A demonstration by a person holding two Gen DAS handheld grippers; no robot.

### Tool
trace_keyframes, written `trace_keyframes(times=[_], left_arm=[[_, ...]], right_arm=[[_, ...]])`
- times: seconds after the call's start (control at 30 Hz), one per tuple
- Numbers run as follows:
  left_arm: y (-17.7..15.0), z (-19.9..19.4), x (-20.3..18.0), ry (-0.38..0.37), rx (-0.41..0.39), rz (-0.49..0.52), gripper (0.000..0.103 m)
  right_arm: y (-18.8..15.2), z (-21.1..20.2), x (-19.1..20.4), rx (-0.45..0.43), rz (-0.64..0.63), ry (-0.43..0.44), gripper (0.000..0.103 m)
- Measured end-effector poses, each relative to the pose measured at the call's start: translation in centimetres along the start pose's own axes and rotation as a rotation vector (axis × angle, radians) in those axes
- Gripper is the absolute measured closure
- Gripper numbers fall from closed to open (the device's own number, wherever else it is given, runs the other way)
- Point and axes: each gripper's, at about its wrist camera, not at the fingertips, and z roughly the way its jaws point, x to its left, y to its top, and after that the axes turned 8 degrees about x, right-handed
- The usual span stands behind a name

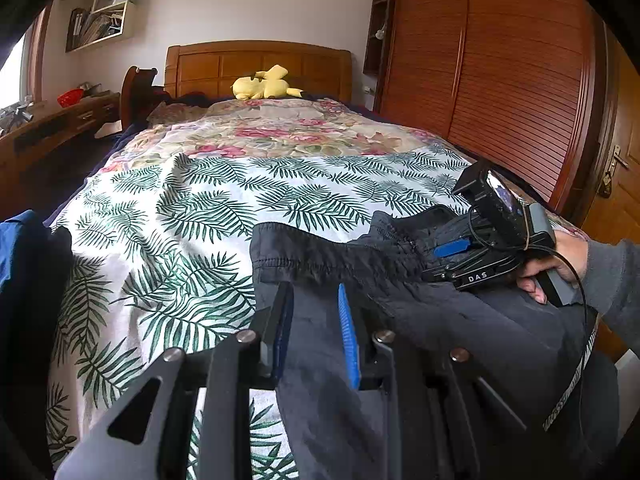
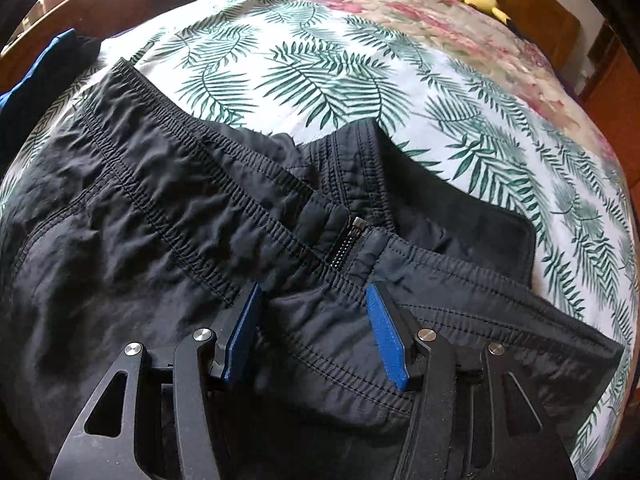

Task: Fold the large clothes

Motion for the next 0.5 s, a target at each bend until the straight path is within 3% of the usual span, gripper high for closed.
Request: trace_keyframes(times=[0.13, 0.2, 0.23, 0.27, 0.3, 0.4, 0.5], left_arm=[[0.1, 0.3, -0.2, -0.002, 0.004, 0.004, 0.082], [0.2, 0.5, -0.4, -0.001, 0.006, 0.010, 0.082], [0.2, 0.5, -0.6, -0.002, 0.007, 0.012, 0.082], [0.2, 0.5, -0.7, -0.003, 0.008, 0.014, 0.082], [0.2, 0.6, -0.8, -0.003, 0.008, 0.016, 0.082], [0.2, 0.6, -0.9, -0.004, 0.011, 0.020, 0.082], [0.2, 0.5, -0.9, -0.004, 0.011, 0.020, 0.082]], right_arm=[[0.2, 0.6, 0.0, 0.007, 0.011, 0.016, 0.049], [0.2, 0.9, 0.3, 0.006, -0.002, 0.027, 0.059], [0.3, 0.9, 0.4, 0.004, -0.009, 0.037, 0.069], [0.3, 0.9, 0.7, 0.002, -0.022, 0.057, 0.089], [0.3, 0.9, 1.2, 0.004, -0.037, 0.082, 0.091], [0.4, 0.8, 2.6, -0.003, -0.084, 0.023, 0.101], [0.8, 0.9, 3.2, -0.030, -0.093, -0.035, 0.103]])
